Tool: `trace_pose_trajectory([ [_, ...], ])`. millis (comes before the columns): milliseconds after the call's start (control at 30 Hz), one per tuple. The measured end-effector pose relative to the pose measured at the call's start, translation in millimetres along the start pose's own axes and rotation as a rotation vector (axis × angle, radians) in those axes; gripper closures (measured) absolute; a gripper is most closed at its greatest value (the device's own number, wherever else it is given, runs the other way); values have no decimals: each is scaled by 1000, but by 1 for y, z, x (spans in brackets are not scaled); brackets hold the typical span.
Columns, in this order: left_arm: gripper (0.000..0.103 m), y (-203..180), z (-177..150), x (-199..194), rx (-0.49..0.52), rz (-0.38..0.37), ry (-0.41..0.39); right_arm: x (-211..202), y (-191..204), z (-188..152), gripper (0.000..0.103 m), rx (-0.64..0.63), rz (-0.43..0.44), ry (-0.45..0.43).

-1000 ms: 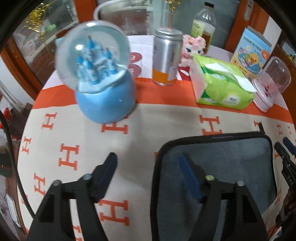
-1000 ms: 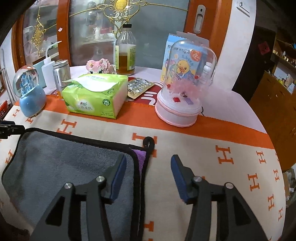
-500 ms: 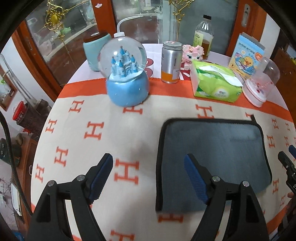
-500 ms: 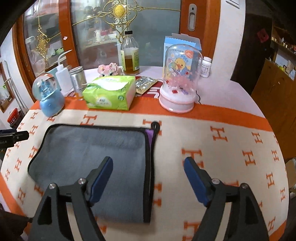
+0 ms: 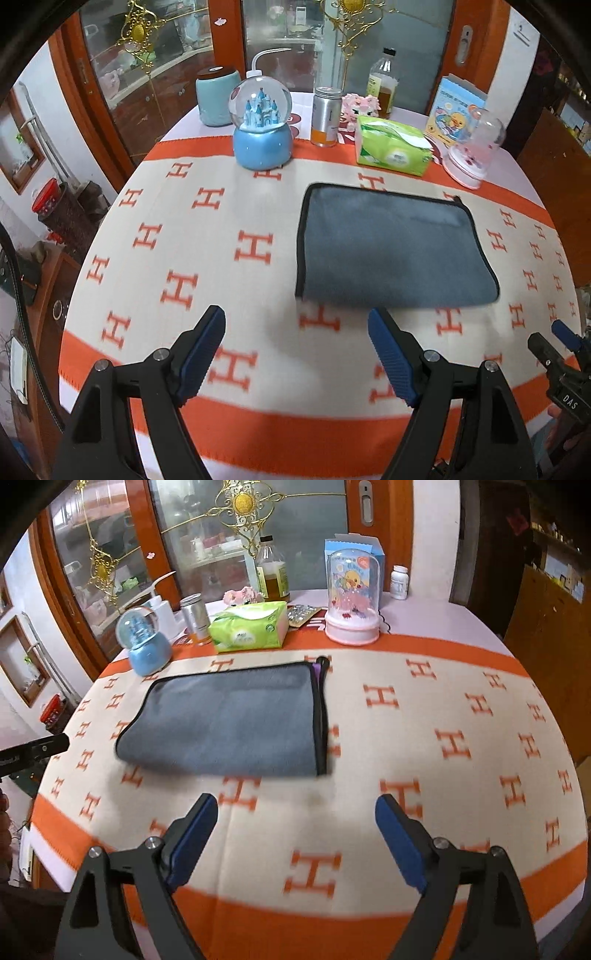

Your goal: Fold towel

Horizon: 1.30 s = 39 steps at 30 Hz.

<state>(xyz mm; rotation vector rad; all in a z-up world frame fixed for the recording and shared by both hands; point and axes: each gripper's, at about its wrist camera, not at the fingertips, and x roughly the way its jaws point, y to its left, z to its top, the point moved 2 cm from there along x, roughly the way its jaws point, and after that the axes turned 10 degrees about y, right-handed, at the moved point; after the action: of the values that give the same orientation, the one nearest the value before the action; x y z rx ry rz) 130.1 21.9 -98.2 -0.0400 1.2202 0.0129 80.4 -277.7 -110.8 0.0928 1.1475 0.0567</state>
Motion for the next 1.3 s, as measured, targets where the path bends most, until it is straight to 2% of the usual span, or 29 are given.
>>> trace_pose_trajectory([
  [300,22,-13,-68,-41,27,6,-8,-44,1,-56,15,17,15,16],
  [500,17,-15,-94,-81,30,19,-49,-76,4,-72,15,24,63,22],
  [667,16,-14,-99,-110,33,7,-91,-98,14,-74,15,14,89,20],
  [833,15,-18,-95,-127,48,29,-91,-118,28,-71,11,6,98,24],
  [1033,15,-26,-92,-140,81,46,-79,-137,46,-67,10,-9,70,13],
  [1300,15,-38,-90,-148,102,12,-92,-151,64,-58,10,-20,62,-17],
])
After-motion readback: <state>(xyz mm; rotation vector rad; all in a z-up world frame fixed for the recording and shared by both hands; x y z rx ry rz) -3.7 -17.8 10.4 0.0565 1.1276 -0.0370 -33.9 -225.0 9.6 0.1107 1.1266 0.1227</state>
